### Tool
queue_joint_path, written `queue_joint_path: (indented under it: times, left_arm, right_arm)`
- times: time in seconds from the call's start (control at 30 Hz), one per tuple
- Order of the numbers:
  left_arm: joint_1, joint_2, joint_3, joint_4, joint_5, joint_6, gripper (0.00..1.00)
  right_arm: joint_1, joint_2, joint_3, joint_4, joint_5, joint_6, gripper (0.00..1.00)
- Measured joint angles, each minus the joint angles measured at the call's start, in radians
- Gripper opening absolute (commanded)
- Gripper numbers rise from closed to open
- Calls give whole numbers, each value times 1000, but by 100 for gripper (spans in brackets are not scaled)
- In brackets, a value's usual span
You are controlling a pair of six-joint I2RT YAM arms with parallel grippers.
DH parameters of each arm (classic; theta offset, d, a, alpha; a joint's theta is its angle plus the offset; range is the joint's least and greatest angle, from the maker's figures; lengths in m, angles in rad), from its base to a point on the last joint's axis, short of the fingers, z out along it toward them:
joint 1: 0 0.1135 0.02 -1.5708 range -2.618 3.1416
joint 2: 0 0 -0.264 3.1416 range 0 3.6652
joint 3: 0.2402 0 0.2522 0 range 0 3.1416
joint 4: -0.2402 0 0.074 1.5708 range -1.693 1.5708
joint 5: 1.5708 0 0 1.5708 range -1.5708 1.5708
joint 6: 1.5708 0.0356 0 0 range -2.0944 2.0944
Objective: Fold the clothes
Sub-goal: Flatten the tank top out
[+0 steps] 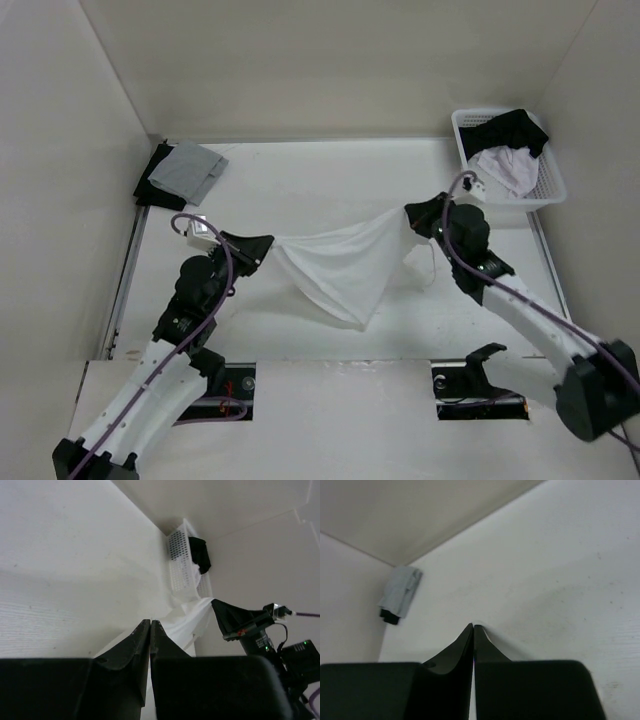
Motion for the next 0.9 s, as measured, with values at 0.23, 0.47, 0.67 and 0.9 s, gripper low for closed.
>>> queue_joint_path:
  times: [0.23, 0.47, 0.67, 0.9]
  left_arm:
    - [118, 55, -221, 23, -5, -26, 2]
    - [311, 61, -293, 35, 48, -40, 3]
    - [389, 104, -300, 82, 113, -36, 4]
    - [392, 149, -301, 103, 156, -18, 4]
  right_arm:
    - [-66, 606, 303, 27, -146, 2, 13]
    - [-45, 686, 484, 52, -207, -20, 43]
    - [30, 383, 63, 114, -212, 1, 5]
    - [207, 141, -290, -22, -201, 93, 38]
